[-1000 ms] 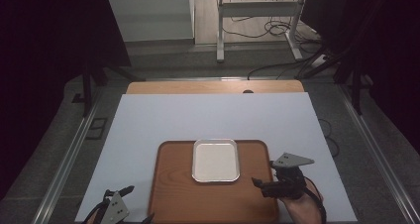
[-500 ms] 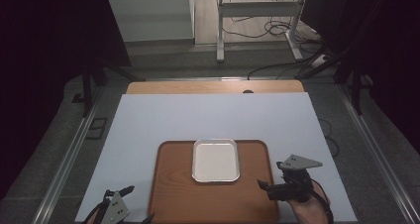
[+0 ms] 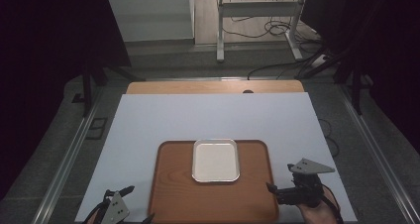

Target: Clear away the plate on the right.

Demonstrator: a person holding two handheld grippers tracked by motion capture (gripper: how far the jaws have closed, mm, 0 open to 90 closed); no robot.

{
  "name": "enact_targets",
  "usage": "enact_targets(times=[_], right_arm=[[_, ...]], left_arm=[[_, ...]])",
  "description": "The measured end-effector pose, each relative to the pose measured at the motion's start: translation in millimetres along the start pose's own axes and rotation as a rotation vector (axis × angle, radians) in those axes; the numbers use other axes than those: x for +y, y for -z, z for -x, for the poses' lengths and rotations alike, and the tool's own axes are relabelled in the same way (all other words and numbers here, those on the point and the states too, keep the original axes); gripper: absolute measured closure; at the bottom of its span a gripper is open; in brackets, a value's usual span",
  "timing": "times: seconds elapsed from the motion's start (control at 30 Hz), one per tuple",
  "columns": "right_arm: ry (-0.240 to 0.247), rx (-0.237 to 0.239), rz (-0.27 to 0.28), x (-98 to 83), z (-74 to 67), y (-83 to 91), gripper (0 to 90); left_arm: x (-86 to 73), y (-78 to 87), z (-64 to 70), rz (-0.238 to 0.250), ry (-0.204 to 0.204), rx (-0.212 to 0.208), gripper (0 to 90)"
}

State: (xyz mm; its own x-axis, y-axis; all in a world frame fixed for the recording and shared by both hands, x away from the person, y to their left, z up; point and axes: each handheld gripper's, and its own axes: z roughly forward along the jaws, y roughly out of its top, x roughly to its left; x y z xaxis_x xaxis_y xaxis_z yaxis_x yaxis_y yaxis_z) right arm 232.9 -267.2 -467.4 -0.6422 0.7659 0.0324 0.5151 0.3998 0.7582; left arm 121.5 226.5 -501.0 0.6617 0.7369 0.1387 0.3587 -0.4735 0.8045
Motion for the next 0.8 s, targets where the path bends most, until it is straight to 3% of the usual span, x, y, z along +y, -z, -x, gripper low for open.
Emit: enact_targets(times=[0.8], right_arm=[[-0.045, -0.078, 0.005, -32.6, 17.4, 26.7, 0.0]], left_arm=[[0.1, -0.3, -0.7, 0.0, 0.003, -0.004, 4.8]])
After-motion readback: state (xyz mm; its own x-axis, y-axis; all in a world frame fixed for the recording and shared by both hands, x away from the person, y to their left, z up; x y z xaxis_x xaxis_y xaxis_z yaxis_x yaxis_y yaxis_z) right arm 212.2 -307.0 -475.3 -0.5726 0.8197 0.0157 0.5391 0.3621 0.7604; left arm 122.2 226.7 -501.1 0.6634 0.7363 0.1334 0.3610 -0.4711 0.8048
